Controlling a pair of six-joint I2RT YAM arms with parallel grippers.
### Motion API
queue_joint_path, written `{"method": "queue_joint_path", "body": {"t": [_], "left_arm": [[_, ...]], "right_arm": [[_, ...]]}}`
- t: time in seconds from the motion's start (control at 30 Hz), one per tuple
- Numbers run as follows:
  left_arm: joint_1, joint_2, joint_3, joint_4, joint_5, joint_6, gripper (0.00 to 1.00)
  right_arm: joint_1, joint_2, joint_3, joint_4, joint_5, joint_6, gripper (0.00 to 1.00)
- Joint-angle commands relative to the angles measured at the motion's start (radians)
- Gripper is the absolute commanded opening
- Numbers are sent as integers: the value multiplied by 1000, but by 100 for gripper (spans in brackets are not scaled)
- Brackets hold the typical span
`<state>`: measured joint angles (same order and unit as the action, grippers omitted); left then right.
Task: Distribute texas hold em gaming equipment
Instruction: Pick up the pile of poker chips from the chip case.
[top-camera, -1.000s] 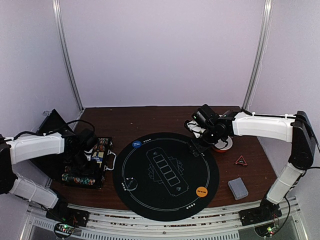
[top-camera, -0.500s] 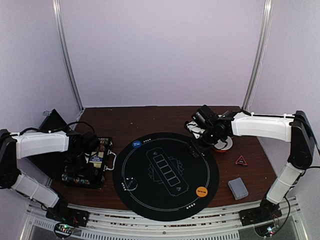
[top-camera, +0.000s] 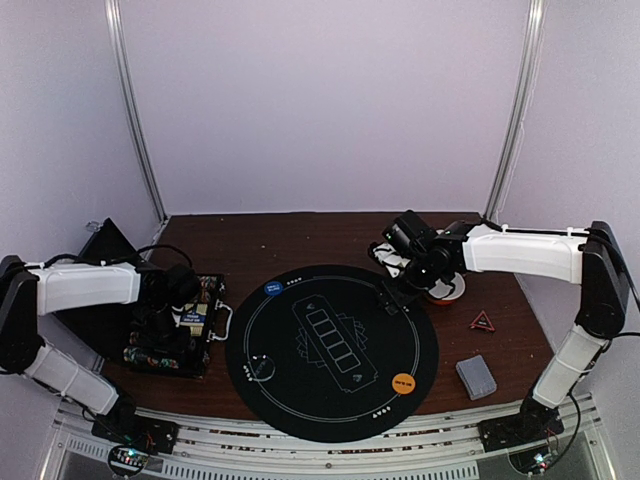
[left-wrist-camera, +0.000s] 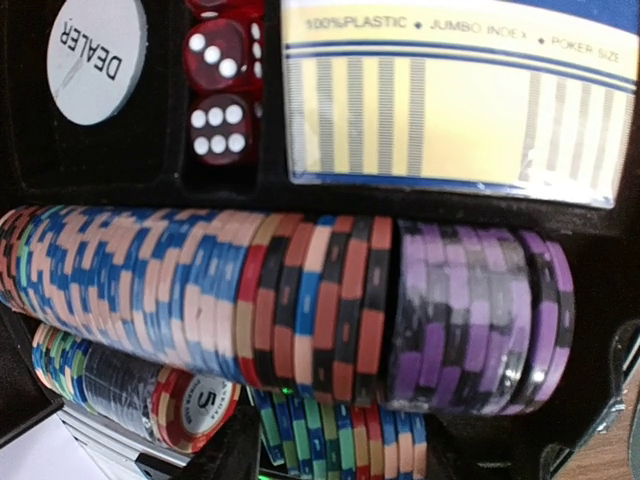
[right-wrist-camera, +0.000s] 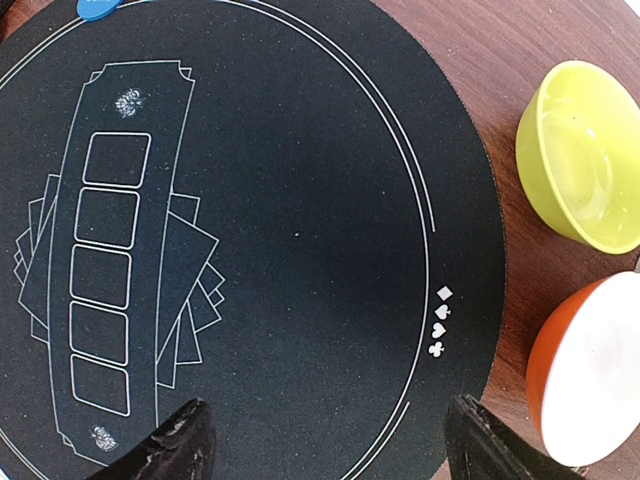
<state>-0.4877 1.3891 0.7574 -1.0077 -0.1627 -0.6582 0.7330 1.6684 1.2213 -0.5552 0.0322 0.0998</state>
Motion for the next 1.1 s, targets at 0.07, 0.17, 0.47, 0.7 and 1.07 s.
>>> {"method": "queue_joint_path", "body": {"t": [0.07,0.17,0.47,0.7,1.07], "left_arm": [[21,59,-2,41,27,38,52],[23,78,1,43,34,56,47],[25,-38,72,-7,41,39,0],[22,-163,236,-113,7,31,0],[-4,-230,385,129,221,3,0]], "right_arm": [[-7,-3,8,-27,3,-8,82],[-9,-5,9,-31,6,-8,82],[-11,-21,45,-56,14,-7,82],[-10,-46,74,-82,10,-9,82],[-9,-43,212,-138,6,-41,83]]}}
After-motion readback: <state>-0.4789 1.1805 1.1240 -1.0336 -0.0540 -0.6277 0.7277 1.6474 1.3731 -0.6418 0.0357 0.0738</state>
